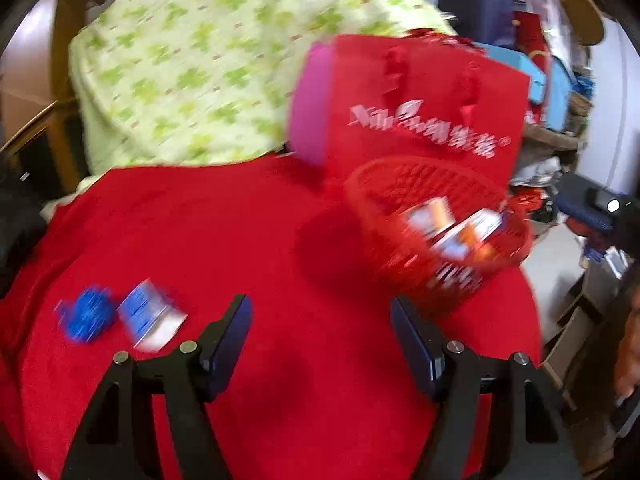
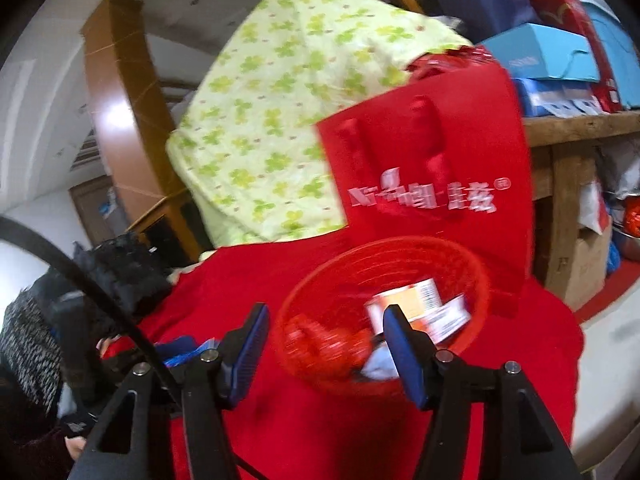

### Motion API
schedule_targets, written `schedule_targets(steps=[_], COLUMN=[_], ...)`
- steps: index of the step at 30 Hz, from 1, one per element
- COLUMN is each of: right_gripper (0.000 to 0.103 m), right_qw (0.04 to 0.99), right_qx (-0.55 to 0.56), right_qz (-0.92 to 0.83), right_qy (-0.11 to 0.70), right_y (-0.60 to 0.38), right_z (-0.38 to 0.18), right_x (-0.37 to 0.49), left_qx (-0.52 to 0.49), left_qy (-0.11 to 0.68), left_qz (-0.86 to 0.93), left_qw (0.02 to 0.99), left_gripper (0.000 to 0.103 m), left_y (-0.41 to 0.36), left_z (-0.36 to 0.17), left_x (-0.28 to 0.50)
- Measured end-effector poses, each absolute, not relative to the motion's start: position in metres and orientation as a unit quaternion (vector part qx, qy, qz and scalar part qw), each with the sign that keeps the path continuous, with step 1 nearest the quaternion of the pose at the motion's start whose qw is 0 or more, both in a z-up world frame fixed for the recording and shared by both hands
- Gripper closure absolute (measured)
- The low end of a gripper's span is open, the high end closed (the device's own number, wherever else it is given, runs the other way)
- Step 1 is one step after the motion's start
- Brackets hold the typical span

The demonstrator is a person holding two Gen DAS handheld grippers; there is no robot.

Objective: Collect trash
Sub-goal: 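Move both open tools back over the blue bag and paper packet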

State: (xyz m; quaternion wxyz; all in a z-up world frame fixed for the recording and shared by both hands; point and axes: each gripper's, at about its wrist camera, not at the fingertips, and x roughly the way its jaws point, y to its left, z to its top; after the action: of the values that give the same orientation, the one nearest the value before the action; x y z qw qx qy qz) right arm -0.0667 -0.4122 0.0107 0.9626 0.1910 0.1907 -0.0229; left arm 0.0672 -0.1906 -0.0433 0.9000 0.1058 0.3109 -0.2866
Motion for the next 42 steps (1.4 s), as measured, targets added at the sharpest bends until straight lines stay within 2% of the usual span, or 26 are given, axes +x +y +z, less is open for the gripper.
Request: schedule_targets(steps=[10,16,25,42], right_gripper=[0.040,0.040,0.040,0.040], right_qw=[0.949,0.945,0.939,0.929], right_qx=[0.166,0.141,0.100,0.095], right_qz=[0.038,0.064,0.095,0.111], right_qy=[0.264,0.289,0.314,0.339], right_y=[-0.312,-0.266,-0.218,-0.204], right_z=[-0.014,-0.020,-0.029,-0.042], right_x=[-0.039,-0.018,-0.006,0.026], left_qx=[0.078,0.061,0.056,0.062], left_qy=[0.334,0.335,0.305,0.319], left_qz=[-0.145,-0.072,-0.055,-0.050], left_qw=[0.928,0.938,0.949,0.944], left_gripper=[0.031,0.031,0.031,0.031], left_y=[-0.055,0.002,0.023,0.024], left_z=[-0.071,-0.078,-0.062,-0.069], left_x=[0.076,0.084,0.079,0.095])
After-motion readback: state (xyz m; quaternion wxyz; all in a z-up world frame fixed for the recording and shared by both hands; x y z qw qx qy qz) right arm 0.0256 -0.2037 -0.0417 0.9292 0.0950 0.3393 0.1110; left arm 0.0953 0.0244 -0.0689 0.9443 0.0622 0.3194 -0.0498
